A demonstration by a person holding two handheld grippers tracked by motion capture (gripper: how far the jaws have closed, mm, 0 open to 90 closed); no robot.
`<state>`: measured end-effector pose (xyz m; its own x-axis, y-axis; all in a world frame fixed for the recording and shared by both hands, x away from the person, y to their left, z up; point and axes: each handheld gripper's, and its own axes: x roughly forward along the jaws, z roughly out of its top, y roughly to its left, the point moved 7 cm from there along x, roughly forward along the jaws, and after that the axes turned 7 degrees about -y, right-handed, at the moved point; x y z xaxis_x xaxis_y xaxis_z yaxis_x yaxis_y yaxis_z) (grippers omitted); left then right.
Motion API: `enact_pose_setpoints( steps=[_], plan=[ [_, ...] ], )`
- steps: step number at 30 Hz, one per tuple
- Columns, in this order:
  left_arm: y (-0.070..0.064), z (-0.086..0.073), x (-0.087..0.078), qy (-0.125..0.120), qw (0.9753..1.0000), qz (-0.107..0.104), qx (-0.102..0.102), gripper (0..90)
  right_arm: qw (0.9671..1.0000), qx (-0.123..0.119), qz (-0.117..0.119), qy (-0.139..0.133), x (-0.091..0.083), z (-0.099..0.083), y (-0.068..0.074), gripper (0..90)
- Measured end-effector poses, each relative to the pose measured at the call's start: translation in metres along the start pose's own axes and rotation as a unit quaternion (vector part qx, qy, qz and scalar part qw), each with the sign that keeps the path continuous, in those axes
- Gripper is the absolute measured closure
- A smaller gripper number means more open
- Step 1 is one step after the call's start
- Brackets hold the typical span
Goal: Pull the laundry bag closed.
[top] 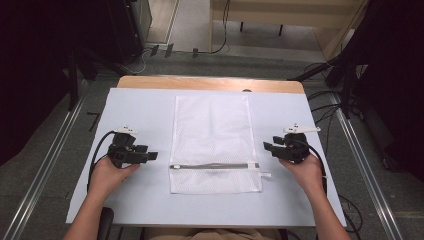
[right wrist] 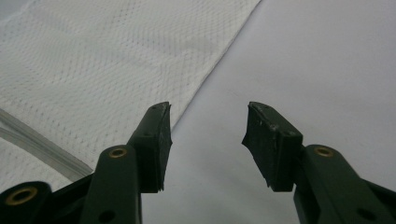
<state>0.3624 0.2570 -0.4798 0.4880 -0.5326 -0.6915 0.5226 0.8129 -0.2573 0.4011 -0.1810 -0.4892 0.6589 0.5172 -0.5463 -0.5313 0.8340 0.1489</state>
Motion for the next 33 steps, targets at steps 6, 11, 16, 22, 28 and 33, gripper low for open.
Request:
enact_pose_setpoints(
  steps=[6,11,16,22,28,33],
  plan=[
    [-0.002,0.000,-0.001,0.000,1.0000,-0.008,0.000,43.7,1.0000,-0.004,0.004,0.005,0.001,-0.001,0.003,53.9],
    [-0.004,0.001,-0.002,0.000,0.9999,-0.011,-0.002,43.6,0.9998,0.000,0.019,0.001,-0.001,0.005,0.009,54.0],
    [-0.008,0.000,-0.004,-0.004,0.9999,-0.012,0.005,43.6,0.9995,-0.010,0.029,-0.004,-0.001,0.012,0.020,54.7],
    [-0.012,-0.006,-0.009,-0.006,0.9998,-0.015,0.010,43.5,0.9980,-0.041,0.048,0.011,0.010,0.018,0.044,54.6],
    [-0.017,-0.011,-0.013,-0.006,0.9998,-0.014,0.012,43.4,0.9966,-0.047,0.064,0.019,0.017,0.022,0.057,55.5],
    [-0.022,-0.014,-0.015,-0.007,0.9996,-0.021,0.018,43.4,0.9947,-0.061,0.079,0.024,0.023,0.024,0.071,55.5]
  ],
)
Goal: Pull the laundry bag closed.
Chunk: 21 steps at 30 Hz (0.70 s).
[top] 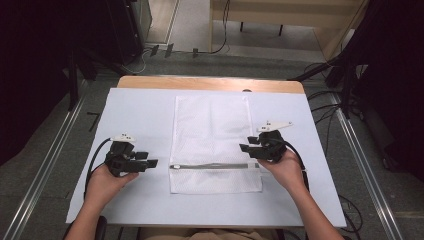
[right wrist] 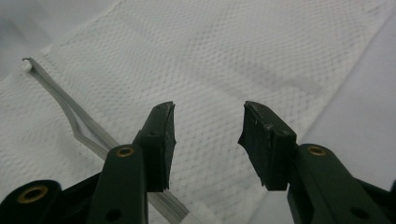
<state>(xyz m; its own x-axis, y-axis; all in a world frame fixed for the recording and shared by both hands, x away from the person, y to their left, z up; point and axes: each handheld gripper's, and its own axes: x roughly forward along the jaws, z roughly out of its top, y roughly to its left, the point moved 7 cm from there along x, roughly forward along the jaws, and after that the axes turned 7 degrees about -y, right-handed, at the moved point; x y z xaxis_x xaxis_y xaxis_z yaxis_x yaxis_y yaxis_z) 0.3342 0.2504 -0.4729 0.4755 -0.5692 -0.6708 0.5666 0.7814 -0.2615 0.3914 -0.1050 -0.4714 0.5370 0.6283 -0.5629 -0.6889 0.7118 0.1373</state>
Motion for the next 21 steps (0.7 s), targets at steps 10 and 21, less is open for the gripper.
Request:
enact_pose_setpoints(
  steps=[10,21],
  plan=[
    [-0.006,0.001,0.003,-0.004,0.9999,-0.012,0.003,43.5,0.9993,-0.021,0.031,0.007,0.015,0.006,0.025,59.1],
    [-0.008,0.002,0.005,-0.005,0.9999,-0.009,0.011,44.0,0.9978,-0.022,0.063,0.004,0.029,0.015,0.050,62.2]
  ],
)
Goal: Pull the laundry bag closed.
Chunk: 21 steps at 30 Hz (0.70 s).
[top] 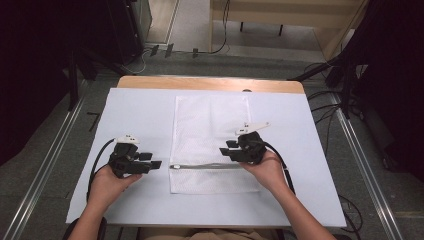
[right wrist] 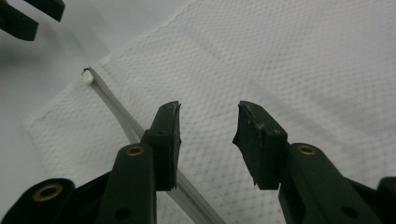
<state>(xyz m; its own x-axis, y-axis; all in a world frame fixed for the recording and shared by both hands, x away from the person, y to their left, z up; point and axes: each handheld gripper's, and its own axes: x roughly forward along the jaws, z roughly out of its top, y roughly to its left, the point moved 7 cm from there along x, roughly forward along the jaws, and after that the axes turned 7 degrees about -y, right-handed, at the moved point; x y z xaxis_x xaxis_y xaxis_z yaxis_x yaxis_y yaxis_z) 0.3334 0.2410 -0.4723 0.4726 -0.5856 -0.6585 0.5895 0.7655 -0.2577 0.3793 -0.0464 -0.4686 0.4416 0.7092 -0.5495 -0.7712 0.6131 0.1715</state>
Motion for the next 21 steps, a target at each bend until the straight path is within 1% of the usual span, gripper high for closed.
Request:
enact_pose_setpoints(
  steps=[1,2,3,4,5,8,11,13,16,18,20,21],
  plan=[
    [0.000,0.000,0.000,0.000,1.0000,0.000,0.000,43.9,1.0000,0.000,0.000,0.000,0.000,0.000,0.000,62.2],
    [0.000,0.000,0.000,-0.003,1.0000,0.000,-0.001,43.9,1.0000,-0.001,0.002,0.002,0.002,0.001,0.003,62.7],
    [0.001,0.000,0.000,-0.003,1.0000,0.001,-0.002,43.7,0.9999,-0.006,0.007,0.004,0.005,0.002,0.009,63.5],
    [0.001,0.000,0.000,-0.003,1.0000,0.002,-0.001,43.7,0.9999,-0.010,0.009,0.004,0.006,0.003,0.012,63.8],
    [0.001,0.000,0.000,-0.001,1.0000,0.003,0.001,43.7,0.9999,-0.010,0.009,0.004,0.006,0.003,0.012,63.8],
    [0.002,-0.001,0.000,0.001,1.0000,0.005,0.001,43.6,0.9997,-0.016,0.017,0.002,0.012,0.007,0.019,65.7],
    [0.002,0.000,0.000,-0.004,1.0000,0.004,0.002,43.6,0.9996,-0.017,0.023,0.006,0.017,0.008,0.025,67.8],
    [0.002,0.000,0.000,-0.002,1.0000,0.003,0.003,43.5,0.9993,-0.018,0.030,0.008,0.021,0.009,0.029,69.5],
    [0.002,0.000,0.000,0.000,1.0000,0.003,0.005,43.5,0.9990,-0.018,0.041,0.011,0.027,0.009,0.035,70.6],
    [0.002,0.000,0.001,-0.002,1.0000,0.004,0.005,43.5,0.9988,-0.023,0.043,0.012,0.030,0.010,0.038,70.8],
    [0.001,0.000,0.001,0.000,1.0000,0.001,0.005,43.6,0.9985,-0.023,0.047,0.014,0.034,0.010,0.042,70.7],
    [0.000,0.000,0.003,-0.002,1.0000,0.000,0.005,43.5,0.9985,-0.022,0.048,0.014,0.035,0.011,0.043,70.8]
  ],
)
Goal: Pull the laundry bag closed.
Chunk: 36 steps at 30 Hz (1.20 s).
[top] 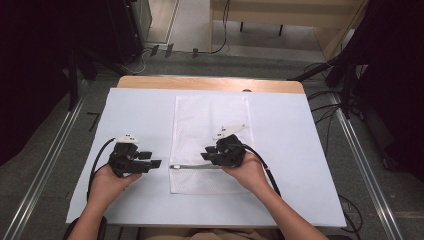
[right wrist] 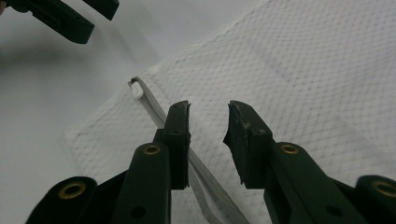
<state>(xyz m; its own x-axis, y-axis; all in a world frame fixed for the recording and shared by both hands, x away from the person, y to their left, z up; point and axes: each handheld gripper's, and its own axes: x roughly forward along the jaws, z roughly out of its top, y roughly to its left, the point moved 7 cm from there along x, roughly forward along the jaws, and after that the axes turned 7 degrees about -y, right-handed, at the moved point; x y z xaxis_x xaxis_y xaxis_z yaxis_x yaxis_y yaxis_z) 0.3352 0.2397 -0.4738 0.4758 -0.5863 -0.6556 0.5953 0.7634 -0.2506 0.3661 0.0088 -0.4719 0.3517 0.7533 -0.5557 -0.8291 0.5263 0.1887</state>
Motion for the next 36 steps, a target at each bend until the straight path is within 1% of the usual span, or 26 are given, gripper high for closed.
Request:
enact_pose_setpoints(
  steps=[2,4,5,6,9,15,17,23,25,30,34,36],
  plan=[
    [0.000,0.000,0.000,0.005,1.0000,0.002,0.004,43.5,1.0000,0.001,0.004,-0.001,0.003,0.002,0.003,70.8],
    [0.000,0.000,0.001,0.003,1.0000,0.001,0.003,43.5,1.0000,-0.003,0.009,-0.001,0.007,0.003,0.006,70.9],
    [0.000,0.000,0.001,0.003,1.0000,0.000,0.003,43.5,1.0000,0.001,0.010,0.001,0.009,0.003,0.007,70.9],
    [0.001,0.000,0.001,0.002,1.0000,0.001,0.002,43.6,0.9999,-0.004,0.012,0.001,0.011,0.003,0.008,70.9],
    [0.001,0.000,0.001,0.002,1.0000,0.001,0.003,43.7,0.9999,-0.006,0.014,0.007,0.018,0.002,0.013,71.7],
    [0.002,0.001,0.001,0.004,1.0000,0.001,0.005,43.7,0.9996,-0.008,0.025,0.013,0.031,0.000,0.022,76.1],
    [0.002,0.001,0.001,0.003,1.0000,0.001,0.005,43.7,0.9992,-0.011,0.033,0.019,0.038,-0.001,0.027,79.9],
    [0.002,0.002,0.001,0.002,1.0000,0.000,0.004,43.7,0.9986,-0.015,0.040,0.031,0.046,-0.003,0.034,81.6],
    [0.002,0.002,0.001,0.002,1.0000,0.000,0.005,43.8,0.9986,-0.015,0.039,0.031,0.048,-0.003,0.036,81.6],
    [0.003,0.002,0.001,0.001,1.0000,0.000,0.003,43.8,0.9981,-0.015,0.048,0.036,0.056,-0.002,0.041,83.5],
    [0.003,0.002,0.002,0.000,1.0000,-0.001,0.005,43.8,0.9976,-0.002,0.057,0.041,0.064,-0.003,0.044,82.9],
    [0.003,0.002,0.001,0.002,1.0000,0.000,0.005,43.8,0.9973,-0.002,0.061,0.042,0.067,-0.003,0.044,82.0]
  ],
)
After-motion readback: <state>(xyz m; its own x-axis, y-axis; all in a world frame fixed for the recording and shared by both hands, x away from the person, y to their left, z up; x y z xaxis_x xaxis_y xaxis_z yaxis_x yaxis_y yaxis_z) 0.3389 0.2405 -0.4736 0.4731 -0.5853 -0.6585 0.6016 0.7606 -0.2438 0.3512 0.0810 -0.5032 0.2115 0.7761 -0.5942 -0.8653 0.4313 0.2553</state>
